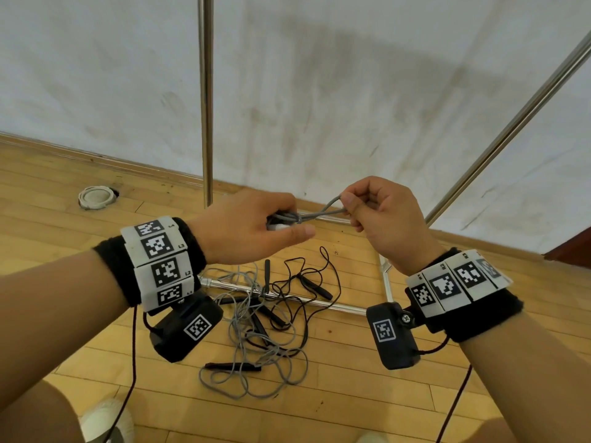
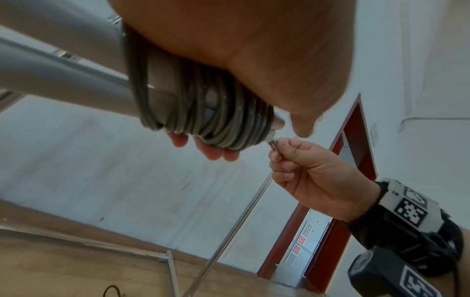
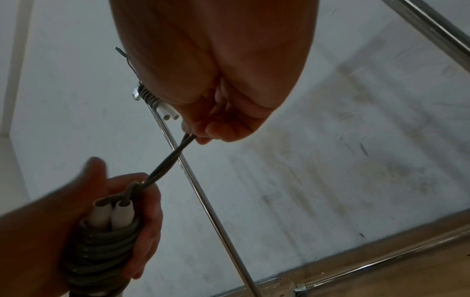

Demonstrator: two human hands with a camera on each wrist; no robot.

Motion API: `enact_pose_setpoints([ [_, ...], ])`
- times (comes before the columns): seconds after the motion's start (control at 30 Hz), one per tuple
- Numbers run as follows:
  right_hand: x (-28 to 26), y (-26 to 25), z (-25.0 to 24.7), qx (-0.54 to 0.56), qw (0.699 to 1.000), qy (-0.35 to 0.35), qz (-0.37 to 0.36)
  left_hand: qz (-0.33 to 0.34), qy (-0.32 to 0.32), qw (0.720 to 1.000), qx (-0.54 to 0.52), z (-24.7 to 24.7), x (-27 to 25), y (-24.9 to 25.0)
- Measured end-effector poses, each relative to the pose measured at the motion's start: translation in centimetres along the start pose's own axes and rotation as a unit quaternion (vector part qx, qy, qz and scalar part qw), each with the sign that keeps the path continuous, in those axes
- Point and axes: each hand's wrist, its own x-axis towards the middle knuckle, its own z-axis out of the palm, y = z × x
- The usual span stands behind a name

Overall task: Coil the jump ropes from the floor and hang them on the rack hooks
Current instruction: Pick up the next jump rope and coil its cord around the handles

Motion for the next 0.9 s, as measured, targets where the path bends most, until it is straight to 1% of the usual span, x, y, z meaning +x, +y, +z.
enact_pose_setpoints([
  [0.1,0.0,0.2,-0.1,-0.016,1.000,0.004,-0.009,-0.031,0.024,0.999,0.007,0.2,0.3,-0.4],
  [0.3,0.0,0.1,-0.2,-0.044,0.998,0.026,-0.022,-0.002,0.055,0.998,0.043,0.2,0.7,-1.0],
  [0.43,0.0,-0.2,-0.6,-0.040,0.997,0.064,-0.033,-0.023,0.058,0.998,0.031,0.4,0.8,-1.2],
  [0.6,0.1,-0.4,-1.1,-0.042,0.994,0.093,-0.028,-0.037,0.037,0.998,-0.023,0.2,0.9,-1.8],
  [0.67,0.1,-0.4,-1.1,-0.041,0.995,0.091,-0.027,-0.036,0.024,0.998,-0.038,0.3,0.9,-1.9],
  [0.8,-0.1,-0.2,-0.5,-0.012,0.997,0.078,-0.009,-0.041,-0.039,0.993,-0.106,0.5,0.7,-1.2],
  [0.9,-0.2,-0.5,-0.1,0.017,0.998,0.068,0.008,-0.040,-0.067,0.984,-0.159,0.6,0.7,-0.1],
])
